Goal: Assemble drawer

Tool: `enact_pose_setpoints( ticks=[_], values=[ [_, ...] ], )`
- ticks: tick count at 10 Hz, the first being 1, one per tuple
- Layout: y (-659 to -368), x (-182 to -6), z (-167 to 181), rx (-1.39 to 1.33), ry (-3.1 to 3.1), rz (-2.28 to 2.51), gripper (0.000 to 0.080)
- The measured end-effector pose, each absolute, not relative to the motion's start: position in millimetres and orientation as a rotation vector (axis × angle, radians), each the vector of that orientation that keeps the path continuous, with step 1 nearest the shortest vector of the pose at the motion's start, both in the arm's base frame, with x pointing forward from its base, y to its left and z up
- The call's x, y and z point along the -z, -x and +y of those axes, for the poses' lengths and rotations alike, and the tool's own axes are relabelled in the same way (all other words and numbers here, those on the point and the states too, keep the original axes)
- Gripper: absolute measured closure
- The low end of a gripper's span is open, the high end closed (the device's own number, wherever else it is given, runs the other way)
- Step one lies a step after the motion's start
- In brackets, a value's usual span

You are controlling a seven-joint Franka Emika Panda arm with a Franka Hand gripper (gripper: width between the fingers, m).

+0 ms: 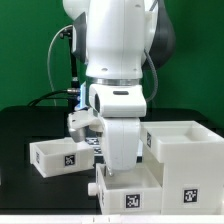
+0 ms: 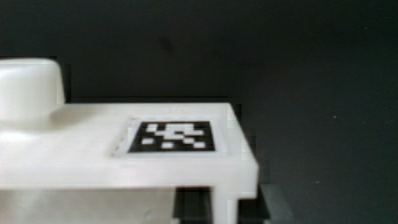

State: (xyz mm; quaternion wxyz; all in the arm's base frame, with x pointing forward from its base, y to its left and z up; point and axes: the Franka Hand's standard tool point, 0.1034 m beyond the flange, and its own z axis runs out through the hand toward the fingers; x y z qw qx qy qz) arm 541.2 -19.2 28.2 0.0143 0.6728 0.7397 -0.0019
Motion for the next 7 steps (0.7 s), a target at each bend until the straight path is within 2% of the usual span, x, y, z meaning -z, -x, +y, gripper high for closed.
enact_pose_setpoints(
  ticks=[7],
  values=[
    [-538.6,-25.5,-21.4,0.010,-2.078,2.322,0.0760]
  ],
)
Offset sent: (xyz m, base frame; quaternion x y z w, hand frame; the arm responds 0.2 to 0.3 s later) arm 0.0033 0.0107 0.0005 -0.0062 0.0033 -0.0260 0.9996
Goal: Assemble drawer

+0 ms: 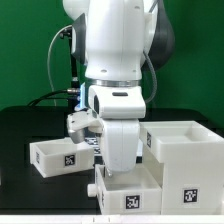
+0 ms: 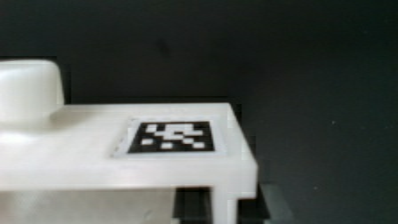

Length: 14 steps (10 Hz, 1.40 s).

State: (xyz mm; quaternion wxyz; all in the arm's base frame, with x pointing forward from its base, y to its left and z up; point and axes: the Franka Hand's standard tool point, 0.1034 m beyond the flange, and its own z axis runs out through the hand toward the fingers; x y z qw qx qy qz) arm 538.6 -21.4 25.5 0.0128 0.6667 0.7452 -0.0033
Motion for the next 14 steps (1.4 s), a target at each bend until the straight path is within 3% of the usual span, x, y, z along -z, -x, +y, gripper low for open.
enact_pose_setpoints(
  ticks=[7,14],
  values=[
    [-538.5,-22.6,-15.1,0.026,-2.093,2.323,0.0760],
    [-540.2,-23.7,14.5,-0.001,-2.273,2.138,0.0760]
  ],
)
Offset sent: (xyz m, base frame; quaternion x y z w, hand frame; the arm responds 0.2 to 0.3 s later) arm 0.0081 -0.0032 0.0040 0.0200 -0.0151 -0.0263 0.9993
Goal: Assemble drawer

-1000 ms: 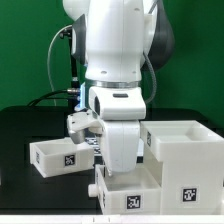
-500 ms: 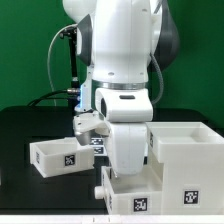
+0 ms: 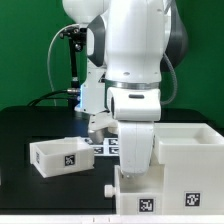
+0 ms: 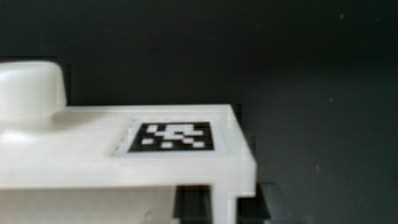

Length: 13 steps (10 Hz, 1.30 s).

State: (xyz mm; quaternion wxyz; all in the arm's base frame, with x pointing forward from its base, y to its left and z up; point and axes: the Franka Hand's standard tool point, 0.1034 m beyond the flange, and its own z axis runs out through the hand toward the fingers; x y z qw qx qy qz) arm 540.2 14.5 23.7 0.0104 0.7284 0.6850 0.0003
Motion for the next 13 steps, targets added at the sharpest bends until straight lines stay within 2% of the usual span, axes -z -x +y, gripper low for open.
enact_pose_setpoints(
  ticks=[3,4,5,6,7,8,9,10,13],
  values=[
    [-540.6,-24.1,17.9,-0.003,-2.285,2.125,0.0760],
    [-540.5,-24.0,17.8,-0.002,-2.285,2.125,0.0682],
    [-540.7,-25.8,16.0,0.008,-2.286,2.126,0.0682],
    [-544.0,-38.6,9.4,0.043,-2.291,2.118,0.0546],
    [-551.1,-56.6,3.3,0.056,-2.289,2.103,0.0362],
    [-555.6,-67.3,-6.8,0.068,-2.271,2.118,0.0234],
    [-560.2,-72.7,-24.0,0.075,-2.259,2.124,0.0234],
    [-560.1,-67.3,-40.8,0.085,-2.252,2.139,0.0164],
    [-552.8,-31.6,-49.2,0.099,-2.278,2.162,0.0151]
  ],
)
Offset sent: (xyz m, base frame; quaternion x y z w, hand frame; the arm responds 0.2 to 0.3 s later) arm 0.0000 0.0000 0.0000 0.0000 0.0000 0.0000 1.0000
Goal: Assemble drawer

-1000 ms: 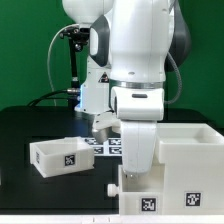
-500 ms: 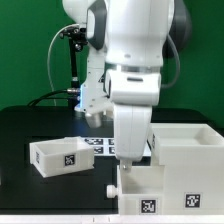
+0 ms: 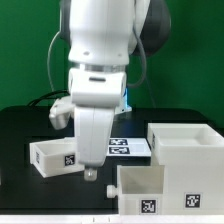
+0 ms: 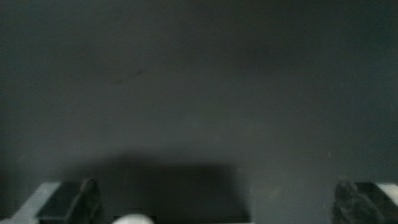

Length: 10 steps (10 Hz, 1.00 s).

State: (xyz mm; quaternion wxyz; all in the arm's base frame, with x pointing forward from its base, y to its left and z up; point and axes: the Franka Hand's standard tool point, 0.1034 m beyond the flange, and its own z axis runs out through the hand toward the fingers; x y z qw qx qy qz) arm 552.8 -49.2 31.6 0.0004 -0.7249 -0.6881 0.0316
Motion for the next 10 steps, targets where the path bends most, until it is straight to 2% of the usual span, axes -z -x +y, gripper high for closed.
enact_pose_setpoints(
  ticks=[2,6,10],
  values=[
    [-549.3,-24.0,-31.1,-0.108,2.302,-2.115,0.0151],
    [-551.8,-29.5,17.7,-0.096,2.339,-2.086,0.0151],
    [-550.9,-28.1,18.5,-0.101,2.335,-2.087,0.0151]
  ],
)
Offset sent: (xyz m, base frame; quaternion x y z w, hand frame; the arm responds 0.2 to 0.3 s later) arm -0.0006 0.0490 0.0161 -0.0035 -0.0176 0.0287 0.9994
